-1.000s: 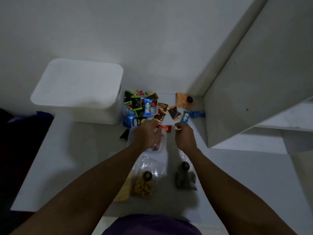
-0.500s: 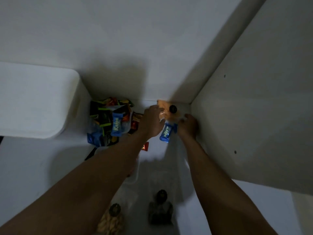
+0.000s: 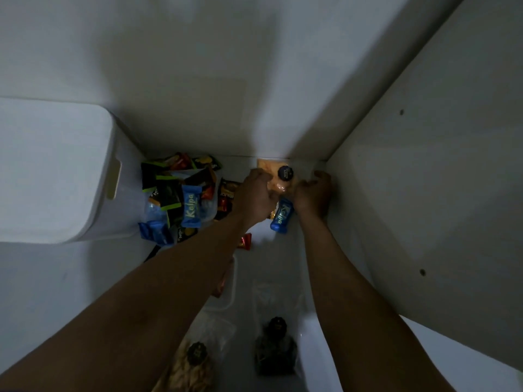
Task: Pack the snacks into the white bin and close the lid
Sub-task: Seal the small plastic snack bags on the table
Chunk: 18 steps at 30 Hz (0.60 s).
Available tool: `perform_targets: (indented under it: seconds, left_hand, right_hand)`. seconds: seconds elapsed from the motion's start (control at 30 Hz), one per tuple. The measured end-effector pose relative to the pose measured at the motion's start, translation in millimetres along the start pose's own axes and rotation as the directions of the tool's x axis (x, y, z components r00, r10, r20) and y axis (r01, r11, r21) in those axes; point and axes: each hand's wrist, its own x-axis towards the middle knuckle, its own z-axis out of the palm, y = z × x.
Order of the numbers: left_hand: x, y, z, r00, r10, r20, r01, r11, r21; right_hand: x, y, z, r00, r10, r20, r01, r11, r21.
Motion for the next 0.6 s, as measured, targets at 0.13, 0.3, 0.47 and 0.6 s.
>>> perform_targets:
  seconds: [0.13,0.3,0.47,0.6]
  left_hand:
    - [-12.0,15.3,-24.2,0.999,-0.014,-0.030,0.012,0.996,-0.092]
    - [-26.6,21.3,-69.5,0.975,-0.042,-0.216,-0.030,0.948,-0.318]
    - [-55.0,30.3,-125.2,0.979,0.039,-0.199,-0.123,0.892,-0.434]
    - [-88.0,25.6,-161.7,0.955,0.120,-0.271,-0.243,0.839,-0.488]
  right_hand:
    - [-22.2,-24.7,-14.3,0.990,-0.134,0.038,0.136,0.990,-0.045]
    - [-67.4,-55.0,-36.9,0.879,-0.396,0.265,0.430,0.899,-0.084]
    - [-109.1,-79.2,-60.0,0.762,-0.569,0.309,0.633,0.754,-0.176]
    - [-145.9,-97.3,-75.7,0.688,-0.654,0.315,0.713,0.690,-0.125]
